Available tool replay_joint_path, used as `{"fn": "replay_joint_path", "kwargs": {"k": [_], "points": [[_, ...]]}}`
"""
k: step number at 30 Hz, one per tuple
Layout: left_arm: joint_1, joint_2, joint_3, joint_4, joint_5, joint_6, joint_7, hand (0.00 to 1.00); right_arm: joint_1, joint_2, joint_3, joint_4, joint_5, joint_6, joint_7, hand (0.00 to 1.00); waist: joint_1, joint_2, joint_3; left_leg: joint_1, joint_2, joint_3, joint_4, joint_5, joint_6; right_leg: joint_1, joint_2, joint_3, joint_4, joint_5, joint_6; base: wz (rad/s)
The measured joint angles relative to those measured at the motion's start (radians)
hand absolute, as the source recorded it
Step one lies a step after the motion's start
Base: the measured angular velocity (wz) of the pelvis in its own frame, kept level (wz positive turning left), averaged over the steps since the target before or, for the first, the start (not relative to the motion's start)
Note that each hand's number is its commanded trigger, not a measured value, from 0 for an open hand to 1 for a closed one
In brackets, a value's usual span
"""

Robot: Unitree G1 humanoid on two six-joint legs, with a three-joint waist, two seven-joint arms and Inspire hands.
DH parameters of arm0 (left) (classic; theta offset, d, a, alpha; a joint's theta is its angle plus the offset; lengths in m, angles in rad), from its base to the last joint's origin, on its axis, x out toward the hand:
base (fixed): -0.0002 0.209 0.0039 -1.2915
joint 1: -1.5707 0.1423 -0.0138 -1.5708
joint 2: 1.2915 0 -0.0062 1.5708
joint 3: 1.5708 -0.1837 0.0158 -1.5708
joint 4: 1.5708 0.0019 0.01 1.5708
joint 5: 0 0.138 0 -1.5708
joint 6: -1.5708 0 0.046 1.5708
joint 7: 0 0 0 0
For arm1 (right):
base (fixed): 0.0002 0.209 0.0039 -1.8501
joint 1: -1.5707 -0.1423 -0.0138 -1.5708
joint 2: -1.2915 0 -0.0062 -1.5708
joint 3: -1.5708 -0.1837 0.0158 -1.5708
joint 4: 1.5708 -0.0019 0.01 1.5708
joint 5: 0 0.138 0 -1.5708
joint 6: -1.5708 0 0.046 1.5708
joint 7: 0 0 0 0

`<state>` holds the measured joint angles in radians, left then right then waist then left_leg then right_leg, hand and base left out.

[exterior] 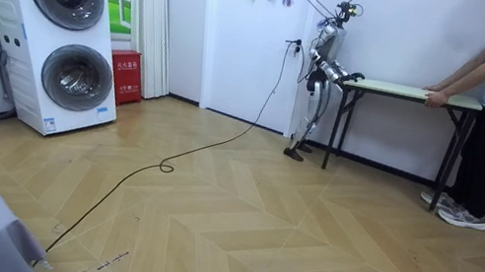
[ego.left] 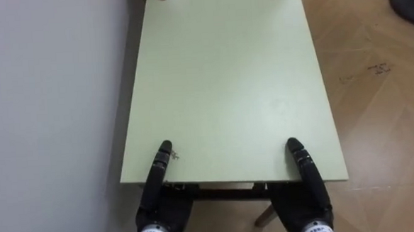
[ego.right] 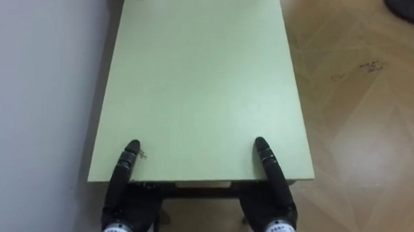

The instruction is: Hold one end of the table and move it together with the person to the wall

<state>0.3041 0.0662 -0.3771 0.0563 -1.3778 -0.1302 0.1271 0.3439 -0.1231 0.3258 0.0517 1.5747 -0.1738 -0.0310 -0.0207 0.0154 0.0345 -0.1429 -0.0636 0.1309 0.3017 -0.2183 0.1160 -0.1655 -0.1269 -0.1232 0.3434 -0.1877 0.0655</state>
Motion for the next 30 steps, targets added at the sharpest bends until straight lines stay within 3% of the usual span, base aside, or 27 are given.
{"fn": "replay_joint_path", "kwargs": {"k": [11, 14, 17, 19, 21, 25, 26, 27, 29, 30], "points": [[0.000, -0.011, 0.048, 0.036, 0.025, 0.044, -0.001, 1.00, -0.017, 0.046, -0.026, 0.062, -0.055, 0.034, 0.004, 1.00, 0.004, -0.005, -0.0004, 0.034, 0.018, 0.034, -0.023, -0.006, -0.009, 0.047, 0.023, 0.027, -0.037, 0.002, -0.004, 0.06], [0.000, -0.023, 0.062, 0.051, 0.054, 0.062, -0.003, 0.91, -0.025, 0.051, -0.038, 0.078, -0.070, 0.054, 0.005, 1.00, 0.006, -0.003, -0.0011, 0.046, 0.020, 0.037, -0.029, -0.006, -0.009, 0.054, 0.025, 0.032, -0.037, 0.002, -0.004, -0.03], [0.000, -0.038, 0.078, 0.075, 0.075, 0.081, -0.008, 0.85, -0.026, 0.058, -0.045, 0.098, -0.091, 0.065, 0.011, 1.00, 0.005, 0.005, -0.0107, 0.057, 0.020, 0.041, -0.033, -0.007, -0.011, 0.062, 0.026, 0.032, -0.037, 0.003, -0.004, -0.05], [0.000, -0.054, 0.097, 0.093, 0.093, 0.086, -0.021, 0.74, -0.027, 0.062, -0.046, 0.103, -0.102, 0.068, 0.012, 1.00, 0.005, 0.007, -0.0122, 0.061, 0.020, 0.047, -0.034, -0.007, -0.011, 0.064, 0.026, 0.033, -0.037, 0.003, -0.004, -0.07], [0.000, -0.052, 0.104, 0.106, 0.117, 0.094, -0.030, 0.67, -0.027, 0.071, -0.053, 0.111, -0.123, 0.076, 0.014, 1.00, 0.003, 0.008, -0.0125, 0.066, 0.021, 0.047, -0.034, -0.007, -0.011, 0.069, 0.025, 0.031, -0.037, 0.002, -0.004, 0.00], [-0.004, -0.013, 0.100, 0.137, 0.374, 0.132, -0.095, 0.53, -0.031, 0.080, -0.077, 0.133, -0.146, 0.101, 0.035, 1.00, -0.001, 0.011, -0.0132, 0.077, 0.021, 0.047, -0.036, -0.008, -0.010, 0.079, 0.025, 0.029, -0.037, 0.002, -0.004, -0.01], [-0.009, 0.002, 0.098, 0.137, 0.450, 0.140, -0.123, 0.38, -0.031, 0.080, -0.078, 0.133, -0.152, 0.108, 0.035, 1.00, -0.002, 0.013, -0.0135, 0.077, 0.021, 0.047, -0.036, -0.008, -0.010, 0.078, 0.024, 0.029, -0.037, 0.002, -0.004, -0.04], [-0.017, 0.008, 0.099, 0.137, 0.505, 0.151, -0.140, 0.25, -0.031, 0.080, -0.080, 0.133, -0.155, 0.111, 0.035, 0.76, -0.002, 0.016, -0.0145, 0.077, 0.021, 0.047, -0.036, -0.008, -0.010, 0.078, 0.024, 0.029, -0.037, 0.002, -0.004, 0.00], [-0.020, 0.011, 0.098, 0.140, 0.556, 0.164, -0.154, 0.12, -0.033, 0.081, -0.083, 0.135, -0.161, 0.111, 0.035, 0.48, -0.001, 0.020, -0.0161, 0.078, 0.021, 0.048, -0.037, -0.008, -0.010, 0.078, 0.024, 0.029, -0.037, 0.002, -0.004, 0.00], [-0.020, 0.014, 0.098, 0.140, 0.568, 0.169, -0.162, 0.05, -0.034, 0.081, -0.083, 0.137, -0.161, 0.111, 0.035, 0.14, -0.001, 0.021, -0.0168, 0.079, 0.021, 0.048, -0.037, -0.008, -0.010, 0.078, 0.024, 0.029, -0.037, 0.002, -0.004, 0.00]]}}
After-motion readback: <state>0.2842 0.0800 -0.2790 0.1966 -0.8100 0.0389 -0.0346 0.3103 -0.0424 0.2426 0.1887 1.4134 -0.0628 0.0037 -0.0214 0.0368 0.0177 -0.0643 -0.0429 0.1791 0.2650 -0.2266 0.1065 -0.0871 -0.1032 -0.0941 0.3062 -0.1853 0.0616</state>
